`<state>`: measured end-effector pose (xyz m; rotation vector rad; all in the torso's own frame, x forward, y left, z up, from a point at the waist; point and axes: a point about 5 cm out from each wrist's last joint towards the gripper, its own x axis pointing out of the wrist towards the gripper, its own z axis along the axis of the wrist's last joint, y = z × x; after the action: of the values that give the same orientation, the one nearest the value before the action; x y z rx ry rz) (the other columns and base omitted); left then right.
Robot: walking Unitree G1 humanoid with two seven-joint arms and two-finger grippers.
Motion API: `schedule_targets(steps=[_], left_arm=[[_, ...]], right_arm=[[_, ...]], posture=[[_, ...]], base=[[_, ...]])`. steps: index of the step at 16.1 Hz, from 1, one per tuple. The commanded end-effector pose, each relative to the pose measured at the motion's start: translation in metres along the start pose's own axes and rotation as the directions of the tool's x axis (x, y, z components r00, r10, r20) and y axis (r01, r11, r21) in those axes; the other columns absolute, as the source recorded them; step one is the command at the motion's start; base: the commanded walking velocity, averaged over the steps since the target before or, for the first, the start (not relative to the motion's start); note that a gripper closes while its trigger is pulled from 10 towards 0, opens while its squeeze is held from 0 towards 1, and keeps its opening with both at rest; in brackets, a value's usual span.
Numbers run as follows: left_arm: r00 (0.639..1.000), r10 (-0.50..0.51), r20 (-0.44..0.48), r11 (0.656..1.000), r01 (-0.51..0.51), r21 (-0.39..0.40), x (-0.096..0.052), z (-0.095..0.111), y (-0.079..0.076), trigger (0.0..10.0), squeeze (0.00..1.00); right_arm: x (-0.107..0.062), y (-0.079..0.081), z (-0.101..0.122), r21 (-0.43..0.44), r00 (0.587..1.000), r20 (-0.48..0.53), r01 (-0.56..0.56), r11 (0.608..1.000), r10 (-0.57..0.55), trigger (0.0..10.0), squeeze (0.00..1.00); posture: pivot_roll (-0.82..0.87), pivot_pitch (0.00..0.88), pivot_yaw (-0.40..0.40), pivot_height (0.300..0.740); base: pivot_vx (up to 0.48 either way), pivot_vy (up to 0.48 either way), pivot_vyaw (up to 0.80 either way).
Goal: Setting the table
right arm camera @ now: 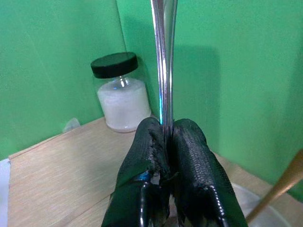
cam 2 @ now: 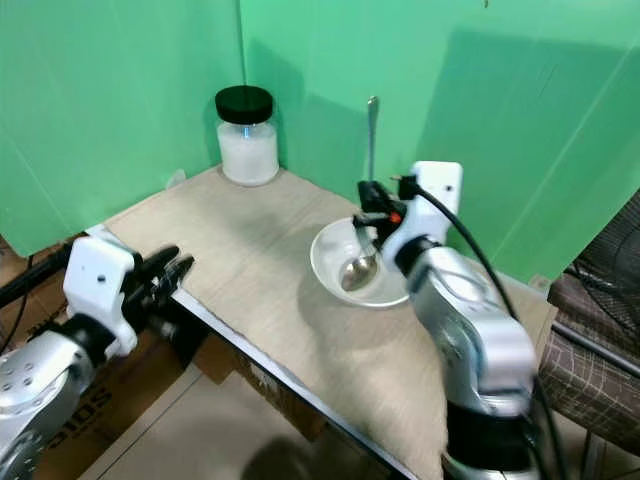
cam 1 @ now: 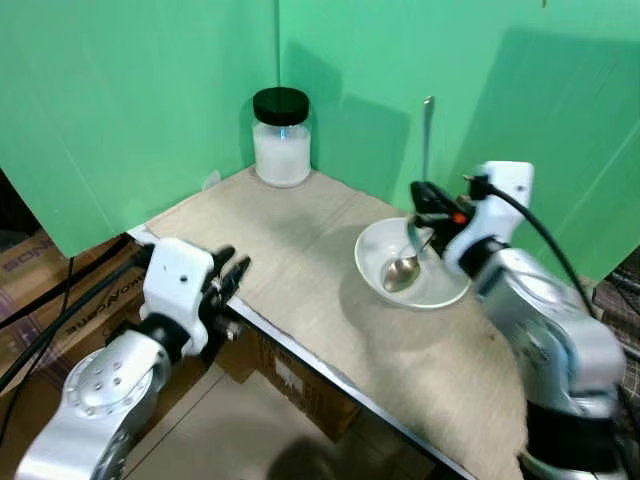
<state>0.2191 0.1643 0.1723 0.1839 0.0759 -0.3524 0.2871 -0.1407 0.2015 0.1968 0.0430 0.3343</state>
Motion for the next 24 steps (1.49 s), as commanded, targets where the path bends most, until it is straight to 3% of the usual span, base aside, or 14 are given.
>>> schedule_targets(steps=[1, 4, 9, 12, 16, 24], left_arm=[[1.0, 0.023, 0.017, 1.0, -0.023, -0.003, 0.006, 0.004, -0.009, 10.0, 0.0], [0.997, 0.071, 0.029, 0.997, -0.069, -0.045, 0.01, 0.005, -0.018, 10.0, 0.0], [0.986, 0.154, 0.067, 0.987, -0.15, -0.056, 0.013, 0.01, -0.013, 10.0, 0.0], [0.979, 0.19, 0.08, 0.982, -0.187, -0.034, 0.014, 0.012, -0.004, 10.0, 0.0], [0.972, 0.23, 0.056, 0.973, -0.23, -0.002, 0.003, 0.008, 0.01, 10.0, 0.0], [0.972, 0.227, 0.057, 0.974, -0.226, -0.014, 0.012, 0.006, 0.012, 10.0, 0.0]], right_arm=[[-0.017, 0.002, 0.008, -0.002, 1.0, 0.025, -0.011, 1.0, 0.011, 10.0, 0.0], [-0.03, 0.002, 0.003, 0.01, 1.0, 0.022, 0.011, 1.0, -0.011, 10.0, 0.0], [-0.033, 0.0, -0.003, -0.016, 0.997, 0.005, 0.082, 0.997, -0.082, 10.0, 0.0], [-0.03, -0.003, -0.004, -0.04, 0.995, -0.006, 0.1, 0.994, -0.1, 10.0, 0.0], [-0.024, -0.001, -0.009, -0.07, 0.997, -0.026, 0.073, 0.995, -0.075, 10.0, 0.0], [-0.018, -0.005, -0.008, -0.08, 0.997, -0.01, 0.081, 0.993, -0.082, 10.0, 0.0]], posture=[[-0.03, 0.0, -0.035, 0.74], [-0.04, 0.0, -0.056, 0.74], [-0.06, 0.0, -0.027, 0.74], [-0.06, 0.0, -0.033, 0.74], [-0.04, 0.0, -0.047, 0.74], [-0.05, 0.0, -0.04, 0.74]], base=[[0.0, 0.0, -0.76], [0.0, 0.0, -0.77], [0.0, 0.0, -0.78], [0.0, 0.0, -0.78], [0.0, 0.0, -0.78], [0.0, 0.0, -0.78]])
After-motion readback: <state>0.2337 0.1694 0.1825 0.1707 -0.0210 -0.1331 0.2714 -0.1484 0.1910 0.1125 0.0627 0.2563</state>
